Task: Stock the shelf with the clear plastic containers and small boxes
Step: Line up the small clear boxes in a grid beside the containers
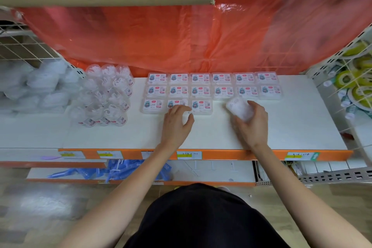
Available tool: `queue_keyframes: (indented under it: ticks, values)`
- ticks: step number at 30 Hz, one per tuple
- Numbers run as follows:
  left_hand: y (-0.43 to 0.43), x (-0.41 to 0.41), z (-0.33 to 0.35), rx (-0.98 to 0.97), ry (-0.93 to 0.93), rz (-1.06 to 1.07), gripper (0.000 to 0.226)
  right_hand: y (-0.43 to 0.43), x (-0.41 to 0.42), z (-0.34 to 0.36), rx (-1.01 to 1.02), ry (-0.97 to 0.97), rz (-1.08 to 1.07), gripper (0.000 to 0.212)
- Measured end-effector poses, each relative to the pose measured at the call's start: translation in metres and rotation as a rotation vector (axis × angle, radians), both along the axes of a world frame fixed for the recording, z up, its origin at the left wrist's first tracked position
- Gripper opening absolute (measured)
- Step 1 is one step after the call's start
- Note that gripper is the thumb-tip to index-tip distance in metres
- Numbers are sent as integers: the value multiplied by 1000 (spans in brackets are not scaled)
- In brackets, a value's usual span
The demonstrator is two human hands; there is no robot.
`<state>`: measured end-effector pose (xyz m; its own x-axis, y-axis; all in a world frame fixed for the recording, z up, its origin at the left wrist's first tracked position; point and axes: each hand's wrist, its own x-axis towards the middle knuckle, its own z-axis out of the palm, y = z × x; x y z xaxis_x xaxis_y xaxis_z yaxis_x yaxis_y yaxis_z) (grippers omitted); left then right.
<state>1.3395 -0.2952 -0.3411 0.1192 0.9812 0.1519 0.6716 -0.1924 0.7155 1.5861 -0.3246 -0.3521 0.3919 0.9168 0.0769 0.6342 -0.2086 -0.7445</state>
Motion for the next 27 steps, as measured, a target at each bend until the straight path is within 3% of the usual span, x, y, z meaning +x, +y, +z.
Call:
queue_keyframes:
  ticks: [3, 6, 13, 16, 18, 23, 25, 27]
  values:
    - [10, 18, 32, -437, -404, 51, 16, 6, -12, 17, 55, 147, 136, 74]
    - [21, 25, 51, -781, -564, 60, 33, 13, -24, 30, 73, 208, 283, 72]
    - [22, 16, 50, -767, -647, 65, 36, 14, -43, 35, 51, 148, 494, 68]
    - [16, 12, 50, -750, -708, 69, 24, 9, -47, 38, 23, 324, 416, 73]
    - [12, 12, 52, -729, -753, 88, 11, 9, -48, 36, -18, 518, 318, 64]
    - [8, 13, 50, -703, -776, 96, 19, 11, -48, 34, -103, 702, 230, 24]
    - [9, 13, 51, -759, -809, 106, 15, 11, -49, 35, -90, 774, 216, 20]
    - [9, 12, 54, -826, -825, 126, 27, 11, -48, 36, -76, 804, 219, 23]
